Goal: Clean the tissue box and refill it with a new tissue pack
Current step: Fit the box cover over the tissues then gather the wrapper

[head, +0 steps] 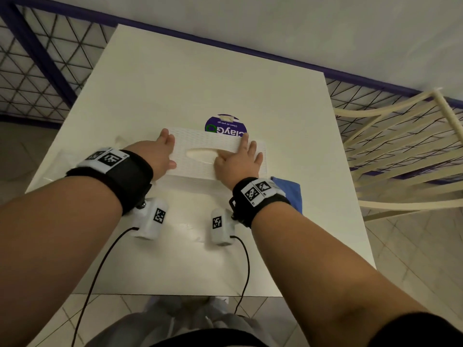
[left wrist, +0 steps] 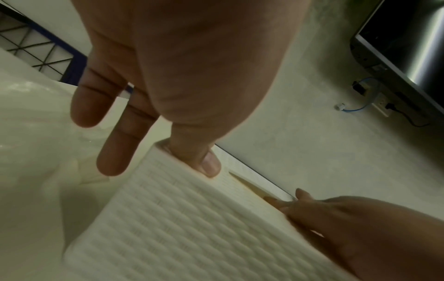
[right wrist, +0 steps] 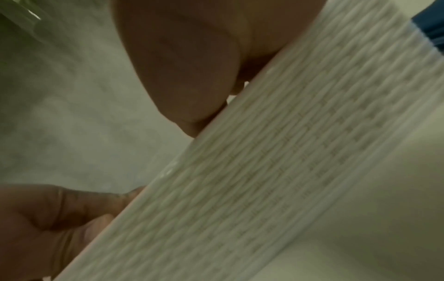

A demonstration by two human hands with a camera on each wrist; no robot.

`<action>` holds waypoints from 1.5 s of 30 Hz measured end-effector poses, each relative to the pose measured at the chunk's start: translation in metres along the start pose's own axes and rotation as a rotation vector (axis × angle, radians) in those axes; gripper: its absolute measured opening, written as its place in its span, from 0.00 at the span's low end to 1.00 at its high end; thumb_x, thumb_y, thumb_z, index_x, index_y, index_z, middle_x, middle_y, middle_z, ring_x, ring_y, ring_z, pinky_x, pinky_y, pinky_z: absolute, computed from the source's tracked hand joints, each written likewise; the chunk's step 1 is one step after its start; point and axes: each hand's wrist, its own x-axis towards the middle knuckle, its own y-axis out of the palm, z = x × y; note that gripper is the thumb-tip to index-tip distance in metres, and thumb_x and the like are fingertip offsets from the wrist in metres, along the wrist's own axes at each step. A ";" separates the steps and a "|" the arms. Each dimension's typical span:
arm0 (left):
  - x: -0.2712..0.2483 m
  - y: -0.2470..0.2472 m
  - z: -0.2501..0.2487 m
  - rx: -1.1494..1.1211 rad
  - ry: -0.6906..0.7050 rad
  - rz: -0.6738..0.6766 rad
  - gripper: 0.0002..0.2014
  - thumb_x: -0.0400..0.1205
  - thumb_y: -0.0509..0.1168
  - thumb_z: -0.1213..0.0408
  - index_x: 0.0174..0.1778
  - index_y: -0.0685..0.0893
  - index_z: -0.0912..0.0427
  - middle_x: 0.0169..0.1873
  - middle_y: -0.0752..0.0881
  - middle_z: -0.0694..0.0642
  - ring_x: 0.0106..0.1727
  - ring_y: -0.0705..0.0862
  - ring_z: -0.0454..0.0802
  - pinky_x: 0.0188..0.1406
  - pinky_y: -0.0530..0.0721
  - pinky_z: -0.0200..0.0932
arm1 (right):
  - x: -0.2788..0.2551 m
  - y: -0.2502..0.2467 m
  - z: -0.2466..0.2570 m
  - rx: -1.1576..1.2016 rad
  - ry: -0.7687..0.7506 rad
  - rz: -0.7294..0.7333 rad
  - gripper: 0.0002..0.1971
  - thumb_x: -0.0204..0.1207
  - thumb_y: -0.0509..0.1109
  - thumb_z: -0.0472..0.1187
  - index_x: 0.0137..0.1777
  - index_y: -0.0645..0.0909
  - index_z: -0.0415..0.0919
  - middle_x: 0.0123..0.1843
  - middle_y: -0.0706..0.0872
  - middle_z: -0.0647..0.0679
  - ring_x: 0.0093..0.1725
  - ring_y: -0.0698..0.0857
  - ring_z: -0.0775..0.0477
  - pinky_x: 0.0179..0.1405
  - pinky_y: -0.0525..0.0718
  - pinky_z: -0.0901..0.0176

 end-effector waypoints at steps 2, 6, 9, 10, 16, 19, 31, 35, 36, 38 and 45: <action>0.000 -0.001 -0.002 -0.009 -0.008 0.004 0.34 0.89 0.52 0.57 0.84 0.38 0.60 0.83 0.33 0.54 0.78 0.68 0.62 0.73 0.70 0.50 | 0.004 0.003 0.003 -0.023 0.040 0.024 0.25 0.78 0.51 0.51 0.75 0.72 0.58 0.86 0.31 0.50 0.85 0.34 0.41 0.80 0.31 0.39; 0.000 -0.003 -0.004 0.017 -0.013 0.014 0.34 0.89 0.52 0.58 0.84 0.37 0.61 0.83 0.32 0.56 0.79 0.67 0.63 0.73 0.69 0.50 | 0.004 -0.003 0.008 -0.046 0.059 0.085 0.24 0.78 0.51 0.53 0.73 0.72 0.64 0.85 0.29 0.50 0.84 0.31 0.40 0.80 0.31 0.37; -0.003 -0.004 -0.008 0.030 -0.029 0.022 0.34 0.89 0.52 0.61 0.84 0.36 0.61 0.83 0.32 0.58 0.79 0.67 0.63 0.74 0.69 0.51 | 0.004 -0.003 0.011 -0.054 0.077 0.063 0.24 0.76 0.54 0.56 0.72 0.74 0.63 0.86 0.32 0.49 0.85 0.34 0.39 0.80 0.32 0.35; -0.003 -0.004 -0.009 0.034 -0.028 0.022 0.34 0.89 0.52 0.61 0.84 0.36 0.62 0.83 0.32 0.58 0.79 0.66 0.63 0.74 0.69 0.51 | 0.004 -0.003 0.012 -0.044 0.086 0.058 0.24 0.76 0.55 0.57 0.72 0.75 0.62 0.86 0.32 0.49 0.85 0.34 0.39 0.80 0.32 0.35; -0.003 -0.004 -0.010 0.030 -0.033 0.037 0.34 0.89 0.51 0.60 0.84 0.36 0.62 0.83 0.32 0.58 0.80 0.64 0.65 0.75 0.66 0.52 | 0.004 -0.001 0.017 -0.040 0.108 0.070 0.25 0.76 0.55 0.54 0.75 0.71 0.62 0.85 0.28 0.49 0.84 0.30 0.39 0.78 0.28 0.34; -0.004 -0.004 -0.012 0.036 -0.034 0.028 0.34 0.89 0.51 0.60 0.83 0.36 0.63 0.83 0.32 0.58 0.80 0.64 0.65 0.75 0.67 0.53 | 0.004 -0.001 0.016 -0.009 0.108 0.064 0.24 0.76 0.57 0.53 0.72 0.75 0.62 0.85 0.30 0.49 0.84 0.31 0.39 0.78 0.28 0.33; -0.003 0.001 -0.008 0.034 -0.014 -0.006 0.34 0.89 0.52 0.61 0.84 0.38 0.62 0.83 0.32 0.57 0.78 0.68 0.64 0.71 0.70 0.52 | 0.006 -0.002 0.017 0.104 0.121 -0.018 0.13 0.77 0.63 0.56 0.57 0.86 0.61 0.87 0.43 0.50 0.85 0.38 0.40 0.78 0.31 0.32; -0.001 0.002 -0.007 0.037 -0.013 -0.011 0.34 0.89 0.52 0.62 0.84 0.38 0.62 0.83 0.32 0.57 0.78 0.68 0.65 0.72 0.70 0.52 | 0.006 -0.006 0.018 0.156 0.139 -0.002 0.10 0.77 0.65 0.56 0.53 0.86 0.63 0.87 0.45 0.52 0.85 0.37 0.41 0.77 0.30 0.31; 0.000 0.002 -0.007 0.038 -0.013 -0.012 0.34 0.89 0.52 0.62 0.84 0.37 0.62 0.83 0.32 0.57 0.78 0.69 0.65 0.71 0.71 0.52 | 0.005 -0.006 0.018 0.175 0.141 -0.005 0.09 0.77 0.66 0.55 0.51 0.86 0.62 0.87 0.46 0.54 0.85 0.38 0.42 0.77 0.30 0.31; 0.001 0.003 -0.007 0.039 -0.010 -0.017 0.34 0.89 0.52 0.62 0.84 0.38 0.62 0.83 0.32 0.58 0.77 0.69 0.65 0.71 0.71 0.52 | 0.005 -0.007 0.016 0.202 0.126 -0.017 0.08 0.77 0.65 0.53 0.48 0.86 0.59 0.87 0.50 0.56 0.86 0.39 0.42 0.78 0.31 0.31; 0.002 0.003 -0.007 0.042 -0.002 -0.018 0.34 0.89 0.52 0.62 0.84 0.38 0.62 0.83 0.32 0.57 0.76 0.70 0.66 0.70 0.73 0.52 | 0.005 -0.019 0.014 0.368 0.135 -0.028 0.08 0.78 0.61 0.42 0.45 0.81 0.55 0.84 0.61 0.55 0.86 0.48 0.43 0.78 0.37 0.28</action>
